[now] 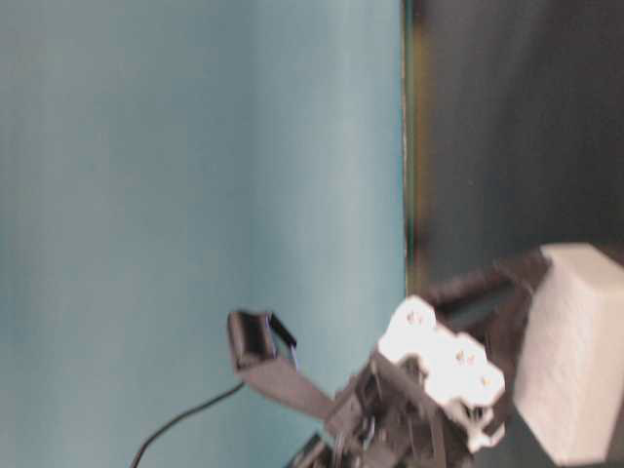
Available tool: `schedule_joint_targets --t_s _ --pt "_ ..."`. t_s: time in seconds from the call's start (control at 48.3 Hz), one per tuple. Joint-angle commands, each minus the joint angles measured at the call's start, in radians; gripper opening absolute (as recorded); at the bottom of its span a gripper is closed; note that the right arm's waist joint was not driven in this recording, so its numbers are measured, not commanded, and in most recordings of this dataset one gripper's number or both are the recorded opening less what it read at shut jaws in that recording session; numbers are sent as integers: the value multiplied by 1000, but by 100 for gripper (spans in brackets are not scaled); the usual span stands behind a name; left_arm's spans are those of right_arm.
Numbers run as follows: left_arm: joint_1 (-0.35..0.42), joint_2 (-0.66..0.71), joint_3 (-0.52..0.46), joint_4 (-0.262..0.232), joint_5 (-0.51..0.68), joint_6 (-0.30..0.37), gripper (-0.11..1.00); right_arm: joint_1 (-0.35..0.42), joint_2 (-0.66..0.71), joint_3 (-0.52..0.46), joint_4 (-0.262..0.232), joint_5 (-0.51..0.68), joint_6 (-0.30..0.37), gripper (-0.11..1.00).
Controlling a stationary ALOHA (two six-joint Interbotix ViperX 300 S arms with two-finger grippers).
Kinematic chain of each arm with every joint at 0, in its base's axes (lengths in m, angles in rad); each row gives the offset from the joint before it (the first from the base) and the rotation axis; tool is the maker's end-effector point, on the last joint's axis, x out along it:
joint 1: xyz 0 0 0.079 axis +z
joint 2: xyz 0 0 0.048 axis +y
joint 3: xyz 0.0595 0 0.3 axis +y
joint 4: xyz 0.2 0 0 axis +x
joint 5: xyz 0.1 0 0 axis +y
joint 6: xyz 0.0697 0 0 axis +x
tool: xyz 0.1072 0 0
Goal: Push the sponge with the left arm to wipe the table.
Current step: 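Push the sponge with the left gripper toward the near-left table area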
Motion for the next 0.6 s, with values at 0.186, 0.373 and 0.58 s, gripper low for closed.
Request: schedule_joint_targets --t_s 0.186,0.373,0.58 --pt "-78 -69 123 2 -31 -6 66 0 2 -6 2 -6 11 0" --pt "-155 -101 160 3 -31 -100 66 0 0 -6 6 -6 12 0" --pt "-265 -120 192 3 -31 -216 66 0 -21 -8 8 25 11 0"
